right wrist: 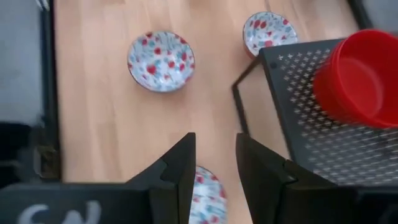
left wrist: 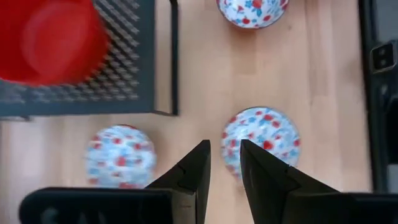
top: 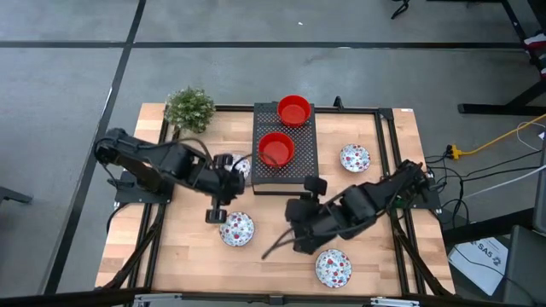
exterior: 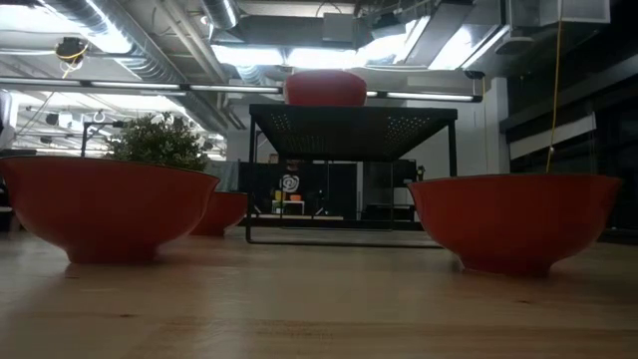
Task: Pick & Place Mini bowls
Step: Stack the bottom red bowls on top of the other stacked red bowls on the shelf
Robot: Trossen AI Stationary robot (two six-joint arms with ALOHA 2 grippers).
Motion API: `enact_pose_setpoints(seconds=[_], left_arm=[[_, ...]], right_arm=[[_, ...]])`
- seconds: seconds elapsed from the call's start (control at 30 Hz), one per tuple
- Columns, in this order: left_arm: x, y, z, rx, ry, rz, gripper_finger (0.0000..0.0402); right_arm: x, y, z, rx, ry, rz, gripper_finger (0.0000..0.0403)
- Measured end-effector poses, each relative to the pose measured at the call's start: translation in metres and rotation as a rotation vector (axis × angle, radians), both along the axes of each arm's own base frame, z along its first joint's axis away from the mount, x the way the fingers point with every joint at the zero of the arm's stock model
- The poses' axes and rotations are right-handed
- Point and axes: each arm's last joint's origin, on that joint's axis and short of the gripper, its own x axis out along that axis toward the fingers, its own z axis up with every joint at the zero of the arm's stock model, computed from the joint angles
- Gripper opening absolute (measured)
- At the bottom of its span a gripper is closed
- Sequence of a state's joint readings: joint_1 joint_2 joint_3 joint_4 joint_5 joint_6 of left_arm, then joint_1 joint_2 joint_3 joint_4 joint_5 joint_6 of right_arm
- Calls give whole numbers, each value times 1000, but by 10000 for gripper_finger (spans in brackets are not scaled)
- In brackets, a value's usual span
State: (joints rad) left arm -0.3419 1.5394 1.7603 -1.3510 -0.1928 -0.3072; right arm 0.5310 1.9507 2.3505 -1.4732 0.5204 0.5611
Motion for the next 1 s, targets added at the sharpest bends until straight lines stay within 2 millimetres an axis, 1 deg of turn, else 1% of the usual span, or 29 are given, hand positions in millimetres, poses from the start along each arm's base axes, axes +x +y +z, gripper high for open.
enact_pose_setpoints(seconds=[0.1,0.2,0.3,0.4,0.5,0.7,0.83,1.0], left_arm=[[4,-12,-20,-50,8,70,82],[5,-25,-38,-95,17,132,81],[1,-38,-55,-133,38,189,82],[-5,-50,-66,-168,61,254,81],[-12,-62,-70,-183,56,310,79],[-22,-78,-69,-183,-9,391,79],[-25,-82,-69,-194,-14,407,78],[-25,-81,-69,-197,-15,414,75]], right_arm=[[-4,0,-2,-60,49,41,116],[-6,-4,-5,-119,101,65,116],[-3,-8,-5,-209,108,105,116],[0,-15,-4,-278,128,142,116],[6,-27,-5,-286,155,155,116],[17,-55,-5,-318,209,183,116],[23,-71,-6,-307,242,229,116],[30,-86,-6,-257,248,271,116]])
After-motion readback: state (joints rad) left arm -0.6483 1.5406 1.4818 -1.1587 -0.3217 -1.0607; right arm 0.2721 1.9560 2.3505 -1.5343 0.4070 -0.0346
